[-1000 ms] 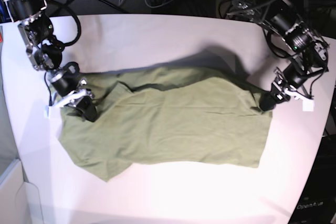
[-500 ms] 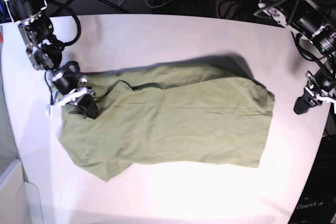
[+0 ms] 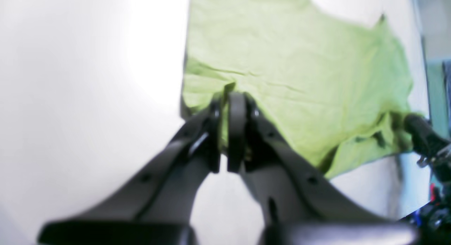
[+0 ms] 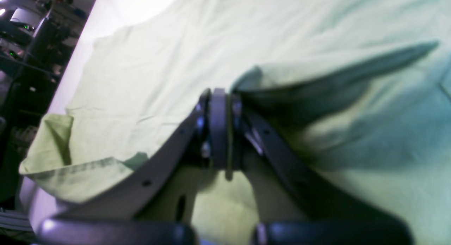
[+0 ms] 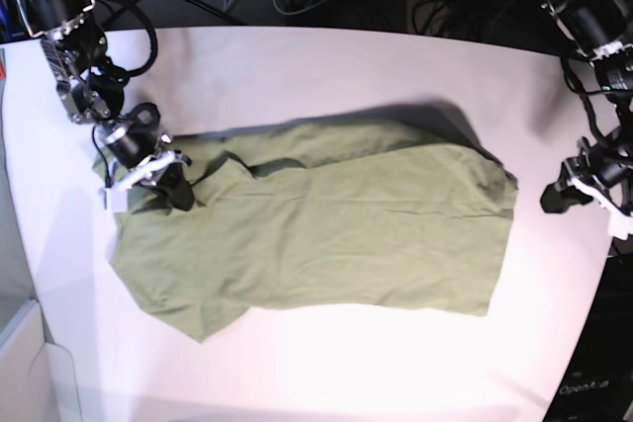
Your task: Fold the T-shirt properly
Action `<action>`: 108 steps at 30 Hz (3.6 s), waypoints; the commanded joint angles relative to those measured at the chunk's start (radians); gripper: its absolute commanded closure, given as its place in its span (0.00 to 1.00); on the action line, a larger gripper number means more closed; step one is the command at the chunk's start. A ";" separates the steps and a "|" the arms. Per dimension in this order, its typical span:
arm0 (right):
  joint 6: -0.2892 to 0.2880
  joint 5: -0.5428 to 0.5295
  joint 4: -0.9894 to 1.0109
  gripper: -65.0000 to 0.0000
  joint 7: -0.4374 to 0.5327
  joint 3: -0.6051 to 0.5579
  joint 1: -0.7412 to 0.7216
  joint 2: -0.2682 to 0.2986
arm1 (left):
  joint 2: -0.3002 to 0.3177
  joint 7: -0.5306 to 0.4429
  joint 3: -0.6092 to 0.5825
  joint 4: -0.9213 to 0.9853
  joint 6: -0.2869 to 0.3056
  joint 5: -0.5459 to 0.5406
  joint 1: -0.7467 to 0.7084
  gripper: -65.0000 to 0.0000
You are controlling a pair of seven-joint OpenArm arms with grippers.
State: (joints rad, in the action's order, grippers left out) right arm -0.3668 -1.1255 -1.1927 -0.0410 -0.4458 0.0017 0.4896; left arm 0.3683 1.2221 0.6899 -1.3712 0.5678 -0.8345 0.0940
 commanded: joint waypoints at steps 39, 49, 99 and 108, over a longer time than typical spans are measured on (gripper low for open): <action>-0.013 -0.006 -0.020 0.98 0.019 0.009 0.004 0.011 | -0.176 -0.776 -0.490 -0.376 0.014 1.285 -0.311 0.32; -0.013 -0.006 -0.020 0.98 0.019 0.011 0.002 0.011 | -0.151 -0.776 -0.500 -0.365 0.014 1.288 -0.305 0.32; -0.013 -0.006 -0.020 0.98 0.019 0.012 -0.004 0.013 | -0.127 -0.779 -0.548 -0.302 0.005 1.291 -0.173 0.96; -0.013 -0.006 -0.019 0.98 0.019 0.008 -0.042 0.014 | -0.119 -0.776 -0.548 -0.320 0.008 1.292 -0.172 0.96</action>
State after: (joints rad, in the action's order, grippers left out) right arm -0.3660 -1.1244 -1.1969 -0.0456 -0.4446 -0.0189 0.4870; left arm 0.2390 0.4603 0.1387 -1.6691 0.5838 0.4603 -0.0944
